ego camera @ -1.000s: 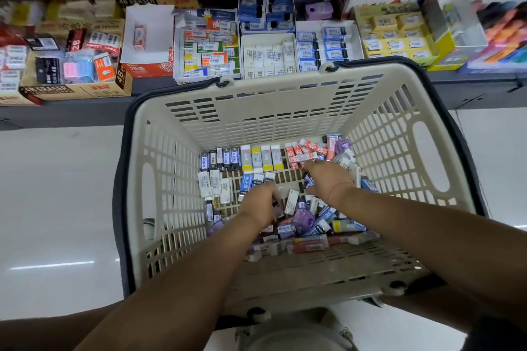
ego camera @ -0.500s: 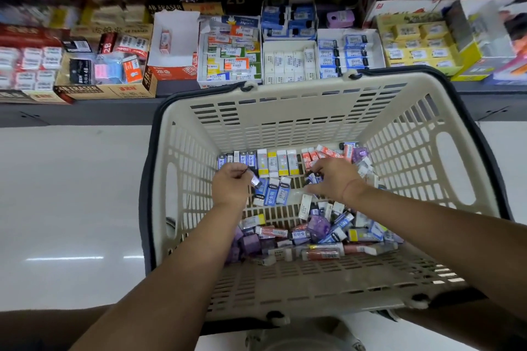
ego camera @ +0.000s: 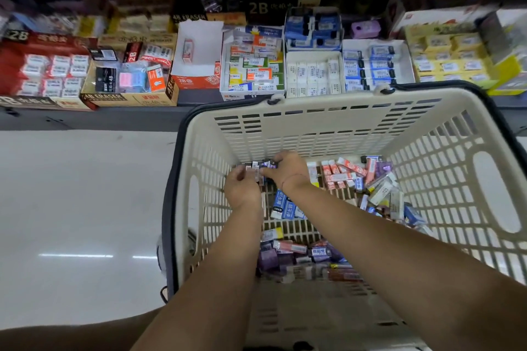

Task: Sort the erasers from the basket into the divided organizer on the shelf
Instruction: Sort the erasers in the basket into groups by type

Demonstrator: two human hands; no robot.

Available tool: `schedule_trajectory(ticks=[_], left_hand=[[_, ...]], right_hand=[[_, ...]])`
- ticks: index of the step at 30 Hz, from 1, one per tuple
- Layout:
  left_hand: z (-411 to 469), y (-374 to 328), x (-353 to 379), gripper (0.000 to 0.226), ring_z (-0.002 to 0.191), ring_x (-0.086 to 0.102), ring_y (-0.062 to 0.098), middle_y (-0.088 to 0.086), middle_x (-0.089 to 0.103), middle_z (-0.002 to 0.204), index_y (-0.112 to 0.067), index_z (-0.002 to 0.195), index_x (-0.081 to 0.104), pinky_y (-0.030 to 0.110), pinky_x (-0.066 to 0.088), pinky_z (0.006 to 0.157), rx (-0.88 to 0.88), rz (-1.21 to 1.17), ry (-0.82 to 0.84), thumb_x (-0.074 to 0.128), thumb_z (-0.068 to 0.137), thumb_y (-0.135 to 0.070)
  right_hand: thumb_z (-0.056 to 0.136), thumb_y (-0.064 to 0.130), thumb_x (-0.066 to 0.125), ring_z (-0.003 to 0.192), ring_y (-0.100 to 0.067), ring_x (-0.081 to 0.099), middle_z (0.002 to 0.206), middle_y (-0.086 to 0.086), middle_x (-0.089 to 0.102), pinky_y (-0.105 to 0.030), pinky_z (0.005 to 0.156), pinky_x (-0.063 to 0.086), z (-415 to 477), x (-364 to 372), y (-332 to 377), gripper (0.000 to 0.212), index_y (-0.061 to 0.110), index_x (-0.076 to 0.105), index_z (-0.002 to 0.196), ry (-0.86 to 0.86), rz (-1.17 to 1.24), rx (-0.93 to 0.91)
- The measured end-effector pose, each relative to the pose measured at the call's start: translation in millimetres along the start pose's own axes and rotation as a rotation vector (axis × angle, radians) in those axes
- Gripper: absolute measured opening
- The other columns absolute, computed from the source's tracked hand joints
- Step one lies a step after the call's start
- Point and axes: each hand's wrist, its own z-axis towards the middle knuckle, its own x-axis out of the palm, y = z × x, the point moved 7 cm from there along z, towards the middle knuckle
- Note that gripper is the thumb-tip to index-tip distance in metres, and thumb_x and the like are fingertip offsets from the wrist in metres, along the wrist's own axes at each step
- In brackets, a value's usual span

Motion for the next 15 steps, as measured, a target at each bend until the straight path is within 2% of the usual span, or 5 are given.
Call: schedule_trajectory(ticks=[4, 7, 9, 13, 15], left_hand=[[-9.9, -4.9, -6.3, 0.015, 0.1, 0.051, 0.021, 0.002, 0.056, 0.107, -0.02, 0.106, 0.057, 0.032, 0.041, 0.089, -0.048, -0.022, 0.021, 0.045, 0.1, -0.026], [-12.7, -8.0, -6.6, 0.032, 0.101, 0.048, 0.019, 0.0, 0.055, 0.111, -0.015, 0.117, 0.06, 0.032, 0.038, 0.089, -0.036, -0.006, 0.059, 0.041, 0.1, -0.034], [-13.3, -10.8, -4.4, 0.041, 0.1, 0.048, 0.015, -0.004, 0.054, 0.11, -0.017, 0.119, 0.063, 0.03, 0.035, 0.088, 0.001, 0.026, 0.088, 0.034, 0.101, -0.04], [-13.5, -3.9, -3.3, 0.057, 0.098, 0.052, 0.018, 0.003, 0.059, 0.108, -0.016, 0.103, 0.067, 0.03, 0.036, 0.085, -0.023, 0.048, 0.132, 0.022, 0.101, -0.051], [-12.4, 7.3, -2.9, 0.059, 0.105, 0.055, 0.022, 0.009, 0.061, 0.116, -0.018, 0.1, 0.065, 0.034, 0.041, 0.092, -0.103, 0.038, 0.155, 0.019, 0.1, -0.055]], right_hand=[[0.078, 0.023, 0.078, 0.102, -0.022, 0.06, 0.111, -0.011, 0.065, -0.027, 0.088, 0.046, 4.2, 2.2, -5.6, 0.046, 0.004, 0.062, 0.117, 0.009, 0.074, -0.009], [0.077, 0.018, 0.078, 0.089, -0.017, 0.056, 0.097, -0.008, 0.061, -0.024, 0.081, 0.046, 2.8, 3.9, -6.7, 0.043, 0.003, 0.062, 0.113, 0.024, 0.16, -0.014], [0.075, 0.014, 0.079, 0.087, -0.018, 0.058, 0.094, -0.007, 0.061, -0.027, 0.083, 0.05, 1.1, 7.5, -6.8, 0.04, 0.003, 0.062, 0.11, 0.029, 0.235, -0.013], [0.074, 0.014, 0.08, 0.089, -0.021, 0.061, 0.089, -0.004, 0.06, -0.033, 0.088, 0.052, 0.2, 13.4, -5.2, 0.037, 0.005, 0.062, 0.105, -0.003, 0.321, 0.021], [0.073, 0.013, 0.08, 0.089, -0.022, 0.062, 0.081, 0.001, 0.058, -0.038, 0.09, 0.052, 1.4, 15.9, -6.8, 0.033, 0.006, 0.062, 0.1, -0.023, 0.375, 0.062]])
